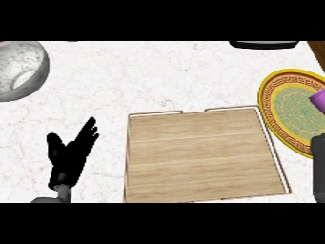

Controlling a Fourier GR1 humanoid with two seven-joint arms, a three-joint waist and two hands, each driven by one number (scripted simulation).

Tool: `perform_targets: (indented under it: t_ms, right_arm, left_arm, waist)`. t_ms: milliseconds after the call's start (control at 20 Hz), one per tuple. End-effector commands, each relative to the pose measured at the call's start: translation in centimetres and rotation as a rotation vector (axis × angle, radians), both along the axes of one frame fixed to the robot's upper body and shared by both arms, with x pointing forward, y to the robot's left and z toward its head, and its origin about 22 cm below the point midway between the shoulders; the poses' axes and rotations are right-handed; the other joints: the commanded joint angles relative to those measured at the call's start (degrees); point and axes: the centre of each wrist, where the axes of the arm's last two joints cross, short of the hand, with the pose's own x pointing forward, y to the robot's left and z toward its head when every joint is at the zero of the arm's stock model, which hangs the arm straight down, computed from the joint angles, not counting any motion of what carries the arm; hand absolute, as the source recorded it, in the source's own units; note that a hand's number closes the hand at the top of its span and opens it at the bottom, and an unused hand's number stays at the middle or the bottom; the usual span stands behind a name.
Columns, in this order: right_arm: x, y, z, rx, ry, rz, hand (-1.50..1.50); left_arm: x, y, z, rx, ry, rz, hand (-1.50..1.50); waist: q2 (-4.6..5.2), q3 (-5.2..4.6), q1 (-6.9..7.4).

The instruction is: Pick the can from the tray and place it in the plate

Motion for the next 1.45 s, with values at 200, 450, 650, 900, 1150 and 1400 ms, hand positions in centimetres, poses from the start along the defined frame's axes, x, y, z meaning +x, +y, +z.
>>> perform_targets:
  t_ms: [200,450,650,900,1150,1400]
  right_arm:
    - [-2.5,7.1,-1.1,0.031,-0.251,0.074,-1.50]
    - [-5.0,10.1,-1.1,0.043,-0.295,0.214,-1.50]
    - [-7.2,12.0,-3.6,0.061,-0.255,0.257,-1.50]
    - [-9.2,13.3,-5.1,0.093,-0.195,0.296,-1.50]
    - [-10.5,13.8,-6.5,0.152,-0.145,0.288,-1.50]
    - [-9.6,14.5,-6.2,0.152,-0.155,0.310,-1.50]
  left_arm:
    - [-1.0,1.1,-0.8,0.009,0.018,0.020,0.00]
    - [-1.4,0.9,-0.6,0.016,0.018,0.019,0.00]
    - [-0.2,2.9,-2.2,-0.010,0.009,0.021,0.00]
    - [-0.1,-0.5,-0.5,-0.001,-0.004,0.009,0.00]
    - [-0.1,2.2,0.2,-0.001,0.001,0.025,0.00]
    - [0.0,0.8,1.0,0.012,-0.007,0.006,0.00]
  waist:
    - [-0.69,-0.18,-1.35]
    - [-0.49,-0.18,-0.75]
    - [-0.17,-0.23,-0.62]
    - [-0.18,-0.24,-0.44]
    - [-0.17,-0.24,-0.36]
    - [-0.15,-0.27,-0.19]
